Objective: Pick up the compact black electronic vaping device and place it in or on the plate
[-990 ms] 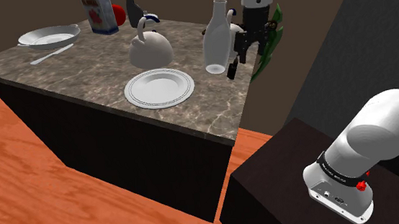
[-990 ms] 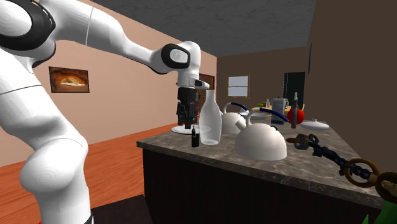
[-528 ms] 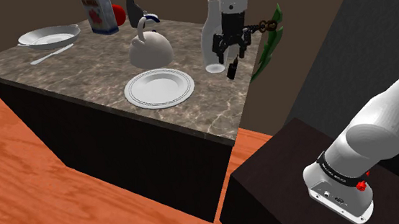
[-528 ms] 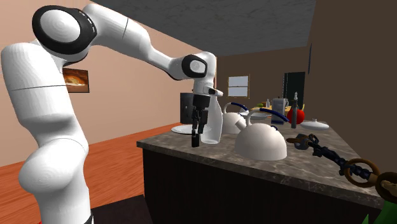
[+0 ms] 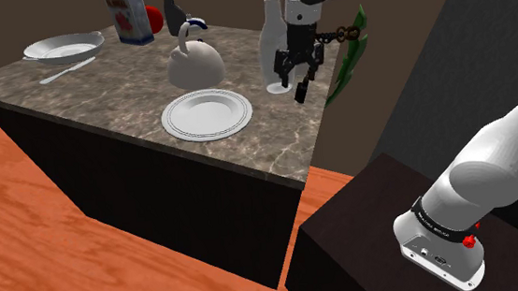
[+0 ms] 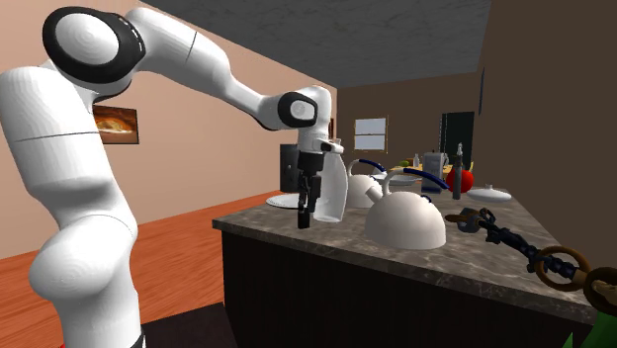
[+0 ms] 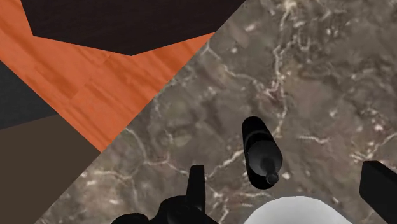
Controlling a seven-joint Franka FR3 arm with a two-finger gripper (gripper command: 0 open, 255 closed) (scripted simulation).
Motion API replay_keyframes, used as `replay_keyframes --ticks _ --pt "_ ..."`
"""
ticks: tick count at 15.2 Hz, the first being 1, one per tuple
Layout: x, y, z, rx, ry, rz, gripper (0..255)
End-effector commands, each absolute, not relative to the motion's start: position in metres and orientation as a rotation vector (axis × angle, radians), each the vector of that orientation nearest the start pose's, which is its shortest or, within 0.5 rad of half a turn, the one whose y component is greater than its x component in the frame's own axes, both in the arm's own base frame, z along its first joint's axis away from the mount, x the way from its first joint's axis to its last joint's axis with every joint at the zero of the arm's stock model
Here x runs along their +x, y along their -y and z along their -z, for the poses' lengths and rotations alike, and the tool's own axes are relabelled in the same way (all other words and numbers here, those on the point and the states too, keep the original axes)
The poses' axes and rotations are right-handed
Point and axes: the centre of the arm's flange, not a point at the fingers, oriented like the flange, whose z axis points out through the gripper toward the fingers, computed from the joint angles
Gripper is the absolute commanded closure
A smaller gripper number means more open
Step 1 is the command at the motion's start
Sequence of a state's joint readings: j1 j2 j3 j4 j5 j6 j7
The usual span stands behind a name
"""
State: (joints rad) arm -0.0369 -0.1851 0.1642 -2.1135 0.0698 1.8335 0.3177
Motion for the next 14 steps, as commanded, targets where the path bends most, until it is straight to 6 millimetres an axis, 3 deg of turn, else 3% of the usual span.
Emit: replay_keyframes --ticks 1,6,7,14 --pt "0.4881 -0.0667 -0.4559 -3.106 -0.342 -0.258 0" --pt "0.4881 -0.0667 -0.4559 -3.106 -0.342 -0.258 0" --pt "0.4880 -0.0667 -0.4563 -3.106 -0.342 -0.258 255" --pt "0.4886 -0.0668 -0.4564 -3.106 -0.342 -0.258 255"
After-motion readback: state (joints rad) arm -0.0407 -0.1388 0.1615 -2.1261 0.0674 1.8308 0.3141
